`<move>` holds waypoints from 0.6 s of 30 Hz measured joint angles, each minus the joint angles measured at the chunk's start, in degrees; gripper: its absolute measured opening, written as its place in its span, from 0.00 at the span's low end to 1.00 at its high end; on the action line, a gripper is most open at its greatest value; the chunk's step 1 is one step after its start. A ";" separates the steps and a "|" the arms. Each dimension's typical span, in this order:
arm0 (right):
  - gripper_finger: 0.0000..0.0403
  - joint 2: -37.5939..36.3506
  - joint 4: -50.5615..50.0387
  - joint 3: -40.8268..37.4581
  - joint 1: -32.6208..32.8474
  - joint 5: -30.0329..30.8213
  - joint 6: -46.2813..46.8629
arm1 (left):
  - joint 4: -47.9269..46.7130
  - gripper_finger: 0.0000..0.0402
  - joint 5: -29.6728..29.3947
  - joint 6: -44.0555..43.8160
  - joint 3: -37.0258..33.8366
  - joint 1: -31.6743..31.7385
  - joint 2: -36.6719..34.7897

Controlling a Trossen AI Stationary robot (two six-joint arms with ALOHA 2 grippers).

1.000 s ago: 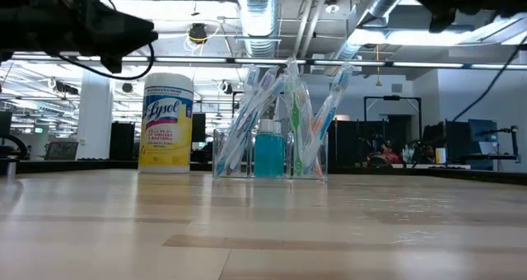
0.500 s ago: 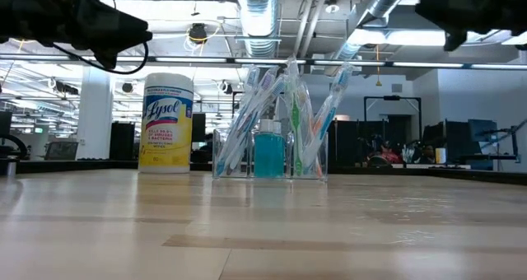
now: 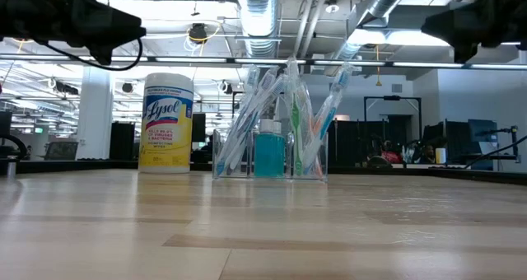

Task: Pick & Place toothbrushing station
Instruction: Return to Home Position

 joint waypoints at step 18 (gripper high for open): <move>0.19 0.98 3.10 -7.27 0.66 -9.09 9.16 | -18.43 0.28 10.11 -5.70 0.00 0.00 -13.92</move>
